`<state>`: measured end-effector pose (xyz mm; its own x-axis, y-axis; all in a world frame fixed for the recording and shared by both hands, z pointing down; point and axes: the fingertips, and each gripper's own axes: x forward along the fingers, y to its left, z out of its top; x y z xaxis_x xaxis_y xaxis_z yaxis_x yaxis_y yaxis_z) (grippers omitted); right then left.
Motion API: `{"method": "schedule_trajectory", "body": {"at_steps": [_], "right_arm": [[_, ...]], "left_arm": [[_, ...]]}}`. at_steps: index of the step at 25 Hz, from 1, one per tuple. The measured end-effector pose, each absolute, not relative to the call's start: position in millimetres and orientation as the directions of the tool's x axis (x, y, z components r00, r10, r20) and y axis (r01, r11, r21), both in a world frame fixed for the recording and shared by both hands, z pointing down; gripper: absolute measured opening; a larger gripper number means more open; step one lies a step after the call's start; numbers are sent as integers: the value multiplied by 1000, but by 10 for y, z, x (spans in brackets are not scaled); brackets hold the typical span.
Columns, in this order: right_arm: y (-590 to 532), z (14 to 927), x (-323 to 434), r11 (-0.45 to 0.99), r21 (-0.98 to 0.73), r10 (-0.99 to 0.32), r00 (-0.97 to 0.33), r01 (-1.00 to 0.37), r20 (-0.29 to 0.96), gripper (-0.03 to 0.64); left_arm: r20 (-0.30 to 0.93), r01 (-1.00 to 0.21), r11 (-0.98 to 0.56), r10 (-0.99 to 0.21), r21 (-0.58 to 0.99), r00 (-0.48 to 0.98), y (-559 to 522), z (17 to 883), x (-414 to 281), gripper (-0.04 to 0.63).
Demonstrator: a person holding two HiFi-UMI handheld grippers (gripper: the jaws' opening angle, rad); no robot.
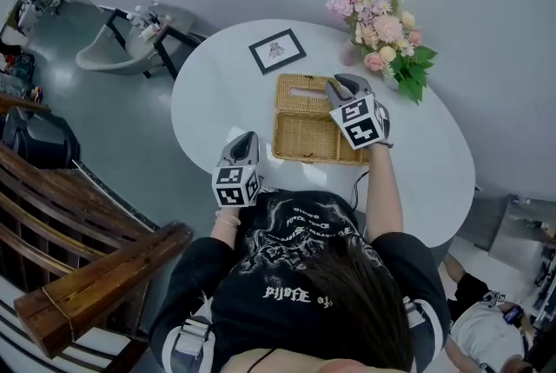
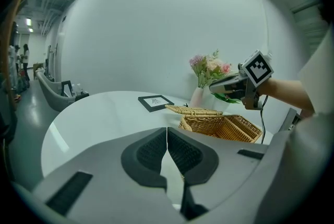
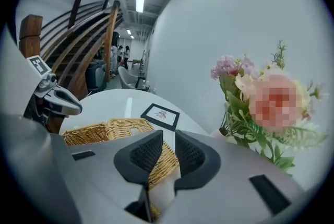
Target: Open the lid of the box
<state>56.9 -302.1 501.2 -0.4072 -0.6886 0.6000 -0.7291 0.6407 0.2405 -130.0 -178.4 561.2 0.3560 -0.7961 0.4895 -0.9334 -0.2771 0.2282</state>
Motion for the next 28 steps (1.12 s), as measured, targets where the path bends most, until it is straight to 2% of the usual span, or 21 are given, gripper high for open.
{"method": "schedule_trajectory", "body": {"at_steps": [12,28], "right_arm": [[-2446,4912,728,553,263,-757,-344,-791,555,89],[-1887,5242,878,462,142,-771,-318,-875,552,77]], "left_arm": [[461,-909,-339,-784,243,415,-1693,5559,-1200,25],[350,-870,-405,-801,281,486,-1490,5429,-999,25]]}}
